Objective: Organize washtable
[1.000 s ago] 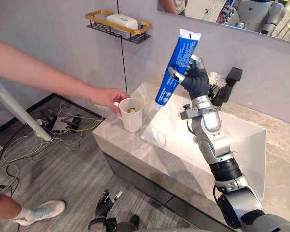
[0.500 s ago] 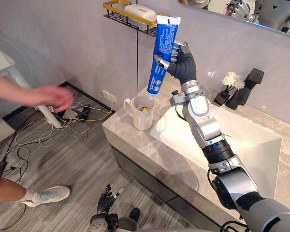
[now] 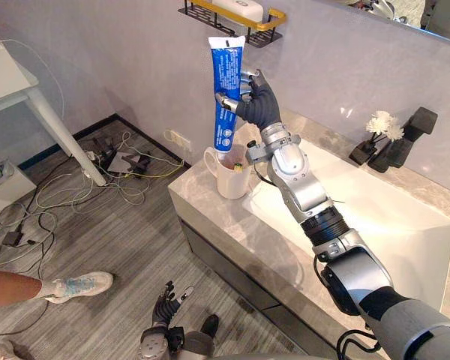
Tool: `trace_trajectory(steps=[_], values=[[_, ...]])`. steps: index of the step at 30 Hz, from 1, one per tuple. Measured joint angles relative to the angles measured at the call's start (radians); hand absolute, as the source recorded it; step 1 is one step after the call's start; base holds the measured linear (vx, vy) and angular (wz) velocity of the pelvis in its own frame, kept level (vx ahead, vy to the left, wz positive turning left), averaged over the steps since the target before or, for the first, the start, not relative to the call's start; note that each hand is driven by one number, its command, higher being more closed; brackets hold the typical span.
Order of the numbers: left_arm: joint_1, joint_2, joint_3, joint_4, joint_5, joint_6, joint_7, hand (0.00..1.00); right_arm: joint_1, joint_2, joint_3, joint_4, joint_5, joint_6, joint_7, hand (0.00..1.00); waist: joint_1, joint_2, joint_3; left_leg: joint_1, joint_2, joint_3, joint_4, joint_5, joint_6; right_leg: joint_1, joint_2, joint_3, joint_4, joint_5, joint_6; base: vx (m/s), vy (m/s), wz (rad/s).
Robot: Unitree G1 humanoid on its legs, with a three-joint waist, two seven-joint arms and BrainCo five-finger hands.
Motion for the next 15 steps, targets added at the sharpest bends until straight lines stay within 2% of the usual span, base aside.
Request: trace_trajectory(steps=[15], values=[[-0.004, 0.005, -0.018, 0.000, 0.000, -0.001, 0.005, 0.00, 0.000, -0.002, 0.004, 0.002, -0.029, 0.000, 0.000, 1.00, -0.002, 0.010, 0.011, 0.002, 0.000, 0.000, 0.000, 0.000, 0.000, 0.000, -0.001, 0.000, 0.003, -0.001, 0.000, 0.00, 0.000, 0.00]])
